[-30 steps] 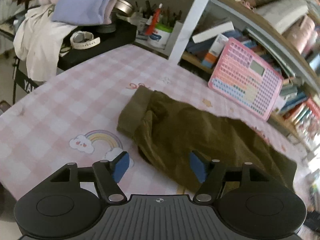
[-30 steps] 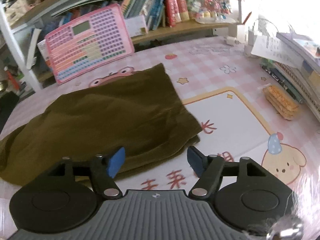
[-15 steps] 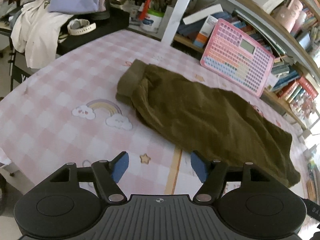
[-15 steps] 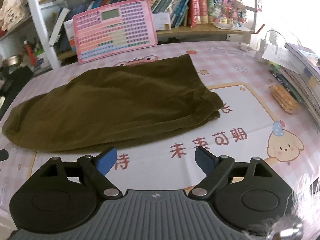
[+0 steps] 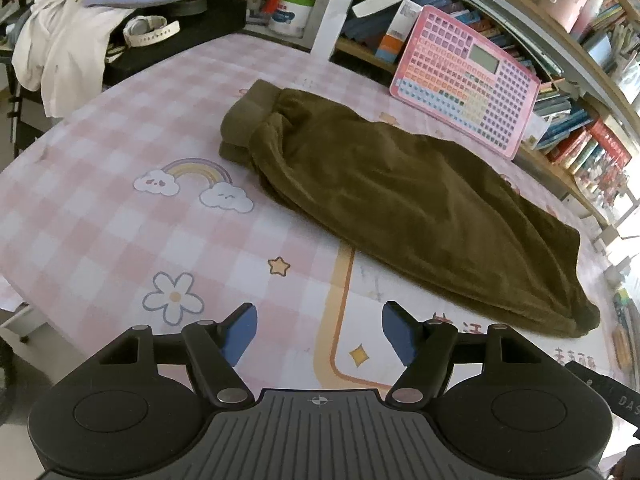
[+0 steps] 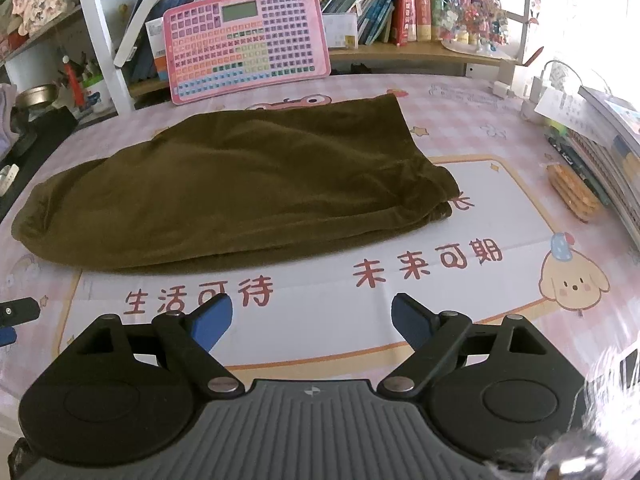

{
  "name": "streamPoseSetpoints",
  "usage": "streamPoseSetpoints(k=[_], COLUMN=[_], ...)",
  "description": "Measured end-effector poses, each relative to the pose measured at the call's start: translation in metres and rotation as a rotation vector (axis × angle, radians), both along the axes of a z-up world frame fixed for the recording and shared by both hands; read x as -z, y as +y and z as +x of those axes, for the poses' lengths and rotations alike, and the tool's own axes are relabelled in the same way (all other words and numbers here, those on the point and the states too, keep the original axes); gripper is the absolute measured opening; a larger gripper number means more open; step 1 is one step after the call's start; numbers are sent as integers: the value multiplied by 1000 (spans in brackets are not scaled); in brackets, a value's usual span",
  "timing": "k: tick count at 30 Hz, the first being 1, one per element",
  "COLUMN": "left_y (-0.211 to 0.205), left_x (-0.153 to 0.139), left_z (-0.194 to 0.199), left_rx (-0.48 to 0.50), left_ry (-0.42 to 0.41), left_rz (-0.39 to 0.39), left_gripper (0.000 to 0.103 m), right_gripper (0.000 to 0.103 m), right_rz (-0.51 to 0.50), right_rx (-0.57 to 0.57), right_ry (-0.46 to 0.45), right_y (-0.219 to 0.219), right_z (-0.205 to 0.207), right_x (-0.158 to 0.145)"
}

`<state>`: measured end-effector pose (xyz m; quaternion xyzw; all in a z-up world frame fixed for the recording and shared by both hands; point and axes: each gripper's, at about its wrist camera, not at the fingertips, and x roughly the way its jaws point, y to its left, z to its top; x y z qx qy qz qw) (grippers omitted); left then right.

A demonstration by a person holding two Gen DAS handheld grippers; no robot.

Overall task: Fold clothes
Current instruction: 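Release the trousers and lay them flat on the mat with both grippers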

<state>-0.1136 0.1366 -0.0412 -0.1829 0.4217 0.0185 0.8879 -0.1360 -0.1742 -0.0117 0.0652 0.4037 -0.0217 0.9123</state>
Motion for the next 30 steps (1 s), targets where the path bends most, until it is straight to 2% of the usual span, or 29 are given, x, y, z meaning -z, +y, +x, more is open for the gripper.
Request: streamPoseSetpoints(k=[16, 30], left_y=[-4, -8], left_x=[6, 12], left_z=[3, 20], left_rx=[13, 34], left_ry=[26, 43], left_rz=[1, 4], left_gripper=[71, 71], right_gripper=[86, 90], right_rz=[-28, -39], right_rx=[-37, 9], right_ry=[23, 45], right_y=[8, 2], right_z=[-2, 7], right_x=[2, 4])
